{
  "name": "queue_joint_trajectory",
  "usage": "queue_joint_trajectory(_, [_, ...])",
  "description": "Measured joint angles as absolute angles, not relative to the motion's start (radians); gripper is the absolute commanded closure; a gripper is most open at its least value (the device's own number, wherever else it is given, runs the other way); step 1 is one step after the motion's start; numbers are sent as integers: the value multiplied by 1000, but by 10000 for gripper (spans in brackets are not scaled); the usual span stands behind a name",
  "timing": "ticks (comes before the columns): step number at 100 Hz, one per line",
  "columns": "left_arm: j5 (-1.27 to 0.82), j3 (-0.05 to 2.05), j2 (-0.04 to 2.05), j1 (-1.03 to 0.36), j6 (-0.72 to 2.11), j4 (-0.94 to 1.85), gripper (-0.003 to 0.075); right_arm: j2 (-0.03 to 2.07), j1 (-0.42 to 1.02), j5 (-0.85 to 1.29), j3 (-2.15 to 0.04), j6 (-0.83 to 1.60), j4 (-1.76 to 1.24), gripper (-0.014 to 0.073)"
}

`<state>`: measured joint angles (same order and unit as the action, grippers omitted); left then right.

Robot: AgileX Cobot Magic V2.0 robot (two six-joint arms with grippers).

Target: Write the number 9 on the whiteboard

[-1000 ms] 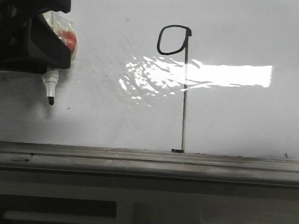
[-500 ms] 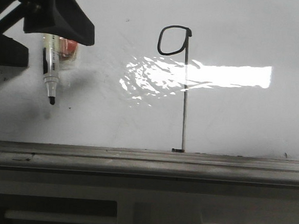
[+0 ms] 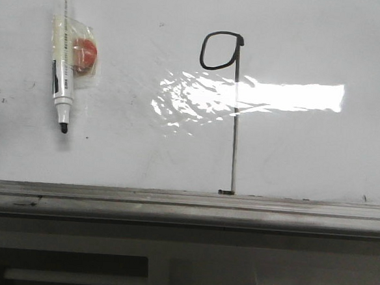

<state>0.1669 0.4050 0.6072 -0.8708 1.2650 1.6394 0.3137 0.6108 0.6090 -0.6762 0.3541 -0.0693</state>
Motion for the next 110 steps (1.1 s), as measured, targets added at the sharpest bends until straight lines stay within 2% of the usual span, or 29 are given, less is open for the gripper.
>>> queue_joint_trajectory(12, [167, 350, 539, -871, 1267, 1639, 738, 229, 599, 624, -606, 232, 14, 649])
queue_joint_trajectory(32, [143, 325, 521, -871, 1271, 1639, 738, 143, 599, 639, -505, 197, 33, 649])
queue_joint_trajectory(110, [131, 322, 519, -871, 1273, 1639, 738, 141, 599, 639, -480, 190, 35, 649])
